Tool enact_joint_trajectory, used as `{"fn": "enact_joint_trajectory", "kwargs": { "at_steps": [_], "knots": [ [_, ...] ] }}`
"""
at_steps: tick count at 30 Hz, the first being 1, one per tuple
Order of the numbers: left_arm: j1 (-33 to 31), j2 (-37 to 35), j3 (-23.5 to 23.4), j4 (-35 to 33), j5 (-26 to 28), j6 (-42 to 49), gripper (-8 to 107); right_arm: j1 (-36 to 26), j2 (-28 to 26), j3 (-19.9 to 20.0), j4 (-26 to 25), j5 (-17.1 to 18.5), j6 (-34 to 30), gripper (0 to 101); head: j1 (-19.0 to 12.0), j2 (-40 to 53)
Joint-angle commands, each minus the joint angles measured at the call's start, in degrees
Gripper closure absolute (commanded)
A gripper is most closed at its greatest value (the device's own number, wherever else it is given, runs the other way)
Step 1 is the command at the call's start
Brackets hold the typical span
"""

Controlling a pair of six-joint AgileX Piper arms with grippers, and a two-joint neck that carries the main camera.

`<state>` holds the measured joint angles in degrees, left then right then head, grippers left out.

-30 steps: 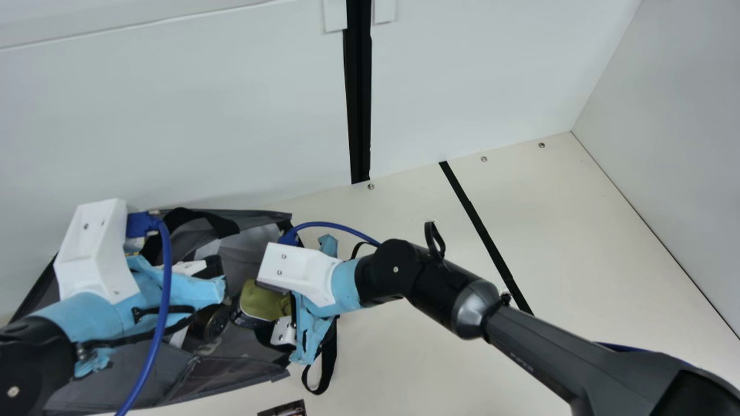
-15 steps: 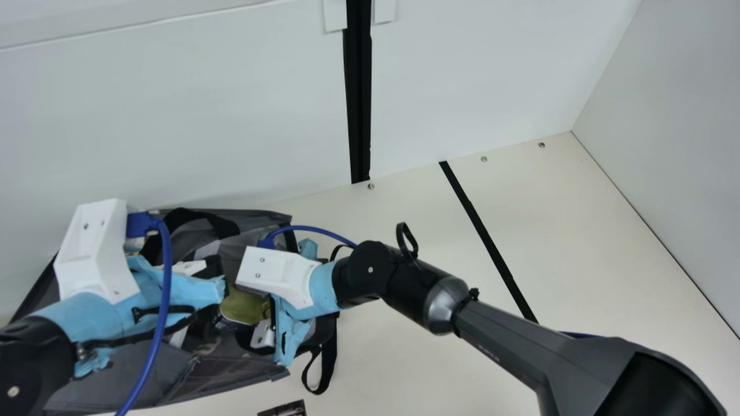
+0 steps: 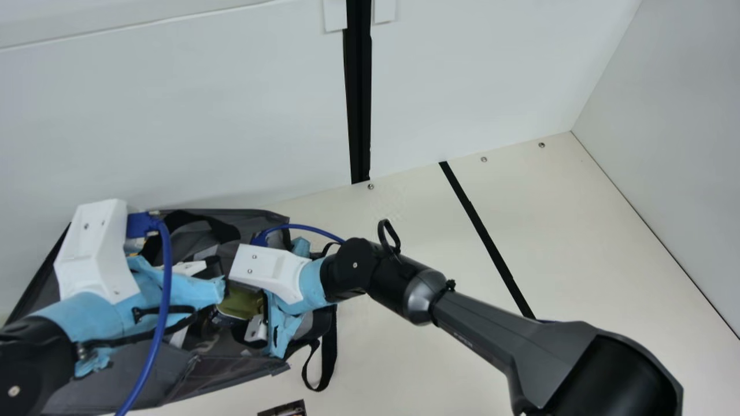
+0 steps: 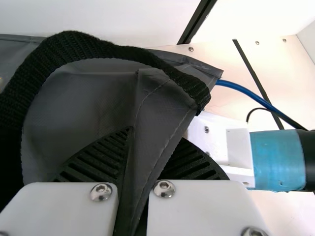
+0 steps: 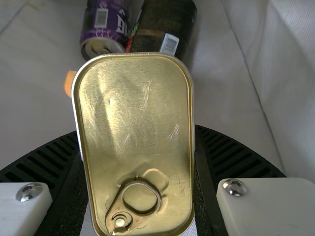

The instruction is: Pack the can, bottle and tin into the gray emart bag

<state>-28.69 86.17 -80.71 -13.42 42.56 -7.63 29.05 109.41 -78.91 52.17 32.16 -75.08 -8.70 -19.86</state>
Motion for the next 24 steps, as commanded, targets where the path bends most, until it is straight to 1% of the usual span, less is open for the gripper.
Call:
{"fn": "enact_joint_trajectory", "kwargs": {
  "at_steps": [1,2,14,24],
  "knots": [
    [0.0,0.0,0.0,0.0,0.0,0.0,89,-0.1,0.3,-0.2,-0.1,-0.2,0.3,101,-1.3,-0.1],
    [0.0,0.0,0.0,0.0,0.0,0.0,89,-0.1,0.5,-0.3,-0.1,-0.1,0.3,101,-1.3,-0.1],
    [0.0,0.0,0.0,0.0,0.0,0.0,89,-0.4,1.4,-1.0,0.5,0.1,-0.4,61,-1.3,-0.1],
    [0.0,0.0,0.0,0.0,0.0,0.0,89,-1.4,0.1,0.1,1.7,1.0,-1.8,28,-1.3,-0.1]
  ]
}}
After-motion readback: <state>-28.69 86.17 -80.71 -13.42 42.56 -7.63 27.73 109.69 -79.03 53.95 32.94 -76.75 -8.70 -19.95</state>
